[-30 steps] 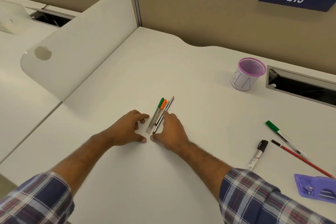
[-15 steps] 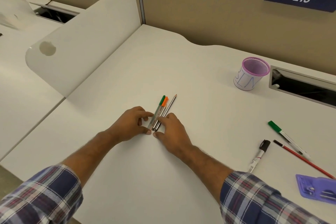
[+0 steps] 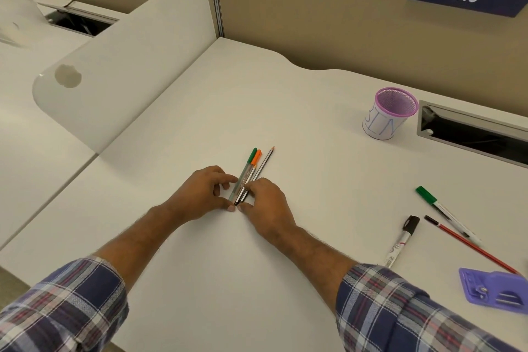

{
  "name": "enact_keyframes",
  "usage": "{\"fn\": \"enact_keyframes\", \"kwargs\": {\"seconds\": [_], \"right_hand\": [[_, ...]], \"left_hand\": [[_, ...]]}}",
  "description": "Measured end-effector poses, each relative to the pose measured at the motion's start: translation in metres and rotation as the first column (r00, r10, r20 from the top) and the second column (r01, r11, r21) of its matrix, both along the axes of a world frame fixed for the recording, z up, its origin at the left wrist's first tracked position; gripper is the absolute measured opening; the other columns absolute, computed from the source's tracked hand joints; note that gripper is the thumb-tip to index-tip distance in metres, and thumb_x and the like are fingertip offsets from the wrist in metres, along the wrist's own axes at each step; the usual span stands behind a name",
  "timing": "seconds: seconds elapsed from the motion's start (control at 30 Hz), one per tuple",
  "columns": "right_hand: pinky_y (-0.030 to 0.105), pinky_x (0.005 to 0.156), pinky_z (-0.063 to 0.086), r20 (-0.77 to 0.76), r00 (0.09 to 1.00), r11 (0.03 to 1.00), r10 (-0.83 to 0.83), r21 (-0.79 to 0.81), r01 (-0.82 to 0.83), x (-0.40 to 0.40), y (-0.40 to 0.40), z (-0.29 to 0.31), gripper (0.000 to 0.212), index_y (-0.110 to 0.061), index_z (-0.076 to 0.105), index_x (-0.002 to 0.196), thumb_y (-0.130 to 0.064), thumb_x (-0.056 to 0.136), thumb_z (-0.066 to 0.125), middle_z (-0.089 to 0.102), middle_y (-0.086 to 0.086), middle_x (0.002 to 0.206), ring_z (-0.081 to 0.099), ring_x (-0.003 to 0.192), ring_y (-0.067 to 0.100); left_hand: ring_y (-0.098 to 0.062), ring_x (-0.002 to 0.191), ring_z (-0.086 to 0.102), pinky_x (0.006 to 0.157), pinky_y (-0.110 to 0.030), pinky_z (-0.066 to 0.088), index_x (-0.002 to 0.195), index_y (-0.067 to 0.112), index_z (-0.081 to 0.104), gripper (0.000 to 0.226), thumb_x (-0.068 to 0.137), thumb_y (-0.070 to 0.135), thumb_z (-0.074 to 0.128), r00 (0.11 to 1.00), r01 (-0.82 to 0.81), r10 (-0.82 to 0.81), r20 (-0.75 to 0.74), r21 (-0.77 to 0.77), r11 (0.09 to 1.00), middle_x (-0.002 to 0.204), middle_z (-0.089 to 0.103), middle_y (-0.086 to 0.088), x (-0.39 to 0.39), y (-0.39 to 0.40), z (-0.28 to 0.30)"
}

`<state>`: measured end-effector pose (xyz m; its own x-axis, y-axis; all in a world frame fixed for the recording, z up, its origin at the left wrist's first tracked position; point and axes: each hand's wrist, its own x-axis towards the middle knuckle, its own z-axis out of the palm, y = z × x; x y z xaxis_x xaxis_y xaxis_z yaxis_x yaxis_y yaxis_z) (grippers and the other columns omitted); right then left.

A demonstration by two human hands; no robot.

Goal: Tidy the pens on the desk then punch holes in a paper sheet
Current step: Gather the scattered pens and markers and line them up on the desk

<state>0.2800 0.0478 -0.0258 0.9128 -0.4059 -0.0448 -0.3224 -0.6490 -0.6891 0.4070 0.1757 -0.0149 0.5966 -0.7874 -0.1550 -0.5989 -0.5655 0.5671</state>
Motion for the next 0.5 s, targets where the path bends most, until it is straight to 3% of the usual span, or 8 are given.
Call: {"fn": "enact_keyframes", "kwargs": {"seconds": [0.3, 0.5], "right_hand": [[0.025, 0.088, 0.040, 0.009, 0.998, 0.998, -0.062, -0.007, 0.062, -0.0068, 0.0063, -0.0038, 0.037, -0.013, 0.062, 0.118, -0.027, 0.085, 0.068, 0.055, 0.004, 0.110, 0.047, 0.107, 0.018], [0.027, 0.087, 0.041, -0.001, 1.000, 0.999, -0.009, -0.049, 0.009, -0.0093, 0.0078, -0.0029, 0.030, -0.013, 0.063, 0.116, -0.025, 0.088, 0.064, 0.055, 0.004, 0.107, 0.046, 0.106, 0.020]], "left_hand": [[-0.005, 0.069, 0.053, 0.061, -0.007, 0.038, 0.119, 0.023, 0.072, 0.060, 0.063, 0.036, 0.091, 0.999, -0.039, 0.039, 0.006, -0.016, 0.999, 0.090, 0.058, 0.013, -0.0012, 0.0005, -0.0020], [-0.004, 0.069, 0.053, 0.062, -0.007, 0.039, 0.118, 0.022, 0.072, 0.060, 0.063, 0.036, 0.091, 0.999, -0.036, 0.037, 0.003, -0.021, 0.999, 0.089, 0.058, 0.012, -0.0016, 0.0010, -0.0008]]}}
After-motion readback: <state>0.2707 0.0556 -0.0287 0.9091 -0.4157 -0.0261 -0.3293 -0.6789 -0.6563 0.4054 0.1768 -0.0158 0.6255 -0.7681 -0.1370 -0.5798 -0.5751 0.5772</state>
